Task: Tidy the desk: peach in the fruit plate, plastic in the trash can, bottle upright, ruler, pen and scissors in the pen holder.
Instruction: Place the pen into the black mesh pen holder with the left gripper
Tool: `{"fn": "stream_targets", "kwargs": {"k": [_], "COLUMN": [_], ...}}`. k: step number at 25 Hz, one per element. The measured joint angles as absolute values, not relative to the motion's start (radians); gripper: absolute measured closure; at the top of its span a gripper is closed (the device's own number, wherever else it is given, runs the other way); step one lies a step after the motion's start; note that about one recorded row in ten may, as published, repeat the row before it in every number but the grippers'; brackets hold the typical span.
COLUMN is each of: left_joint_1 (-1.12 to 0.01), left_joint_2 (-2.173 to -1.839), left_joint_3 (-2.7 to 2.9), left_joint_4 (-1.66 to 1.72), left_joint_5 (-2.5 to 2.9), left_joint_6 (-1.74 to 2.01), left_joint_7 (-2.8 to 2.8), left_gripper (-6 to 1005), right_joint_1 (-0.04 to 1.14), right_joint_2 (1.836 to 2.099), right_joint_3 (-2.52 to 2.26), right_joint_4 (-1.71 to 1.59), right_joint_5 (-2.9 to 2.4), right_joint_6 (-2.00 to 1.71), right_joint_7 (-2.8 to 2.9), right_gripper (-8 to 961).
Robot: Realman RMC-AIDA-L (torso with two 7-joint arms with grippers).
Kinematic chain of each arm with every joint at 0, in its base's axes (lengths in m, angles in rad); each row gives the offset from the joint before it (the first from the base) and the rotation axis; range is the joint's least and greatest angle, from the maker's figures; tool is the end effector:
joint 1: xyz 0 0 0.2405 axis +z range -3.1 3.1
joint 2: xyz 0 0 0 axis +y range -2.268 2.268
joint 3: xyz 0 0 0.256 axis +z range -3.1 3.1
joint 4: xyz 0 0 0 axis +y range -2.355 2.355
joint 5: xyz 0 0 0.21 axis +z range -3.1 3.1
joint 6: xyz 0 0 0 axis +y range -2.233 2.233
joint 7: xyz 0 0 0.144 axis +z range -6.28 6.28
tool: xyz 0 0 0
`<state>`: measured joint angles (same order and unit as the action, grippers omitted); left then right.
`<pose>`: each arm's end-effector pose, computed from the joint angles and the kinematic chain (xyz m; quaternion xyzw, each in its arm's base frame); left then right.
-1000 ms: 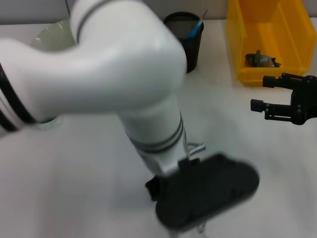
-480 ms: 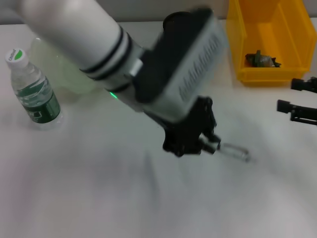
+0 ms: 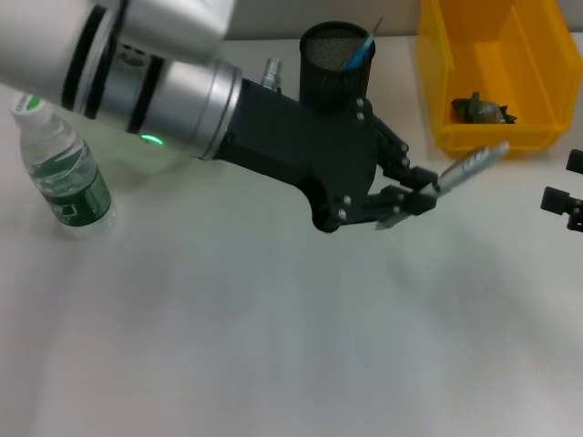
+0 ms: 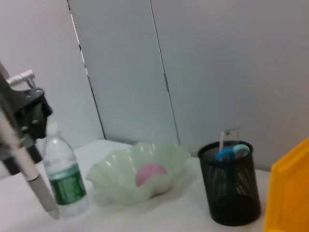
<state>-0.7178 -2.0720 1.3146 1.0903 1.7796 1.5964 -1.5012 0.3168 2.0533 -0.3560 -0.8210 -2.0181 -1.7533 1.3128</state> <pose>-0.0847 0.3386 -0.0229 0.9770 -0.1219 0.1718 0.0343 0.3301 0.2682 0.0804 -0.8931 0.2412 0.2755 0.2612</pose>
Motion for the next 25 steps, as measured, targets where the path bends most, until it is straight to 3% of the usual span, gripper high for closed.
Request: {"fn": "stream_targets", "kwargs": {"k": [18, 25], "left_joint_1": [-0.616, -0.601], "left_joint_2": [-2.080, -2.080], "left_joint_3": [1.453, 1.617], "left_joint_4": [0.674, 0.579], "left_joint_5": [1.232, 1.016], "left_joint_6": [1.500, 1.460], "left_joint_7": [-1.232, -1.074], "left_gripper": [812, 805], "right_joint_1": [0.317, 0.308], "right_joint_2": [2.029, 2.034], "right_joint_3": [-0.334, -0.329], "right_joint_4": [-0.792, -0.785], "right_joint_5": [-2.143, -2.142], "right_joint_6": [-1.884, -1.882], "right_joint_7": [1.304, 1.300], "right_gripper": [177, 177]}}
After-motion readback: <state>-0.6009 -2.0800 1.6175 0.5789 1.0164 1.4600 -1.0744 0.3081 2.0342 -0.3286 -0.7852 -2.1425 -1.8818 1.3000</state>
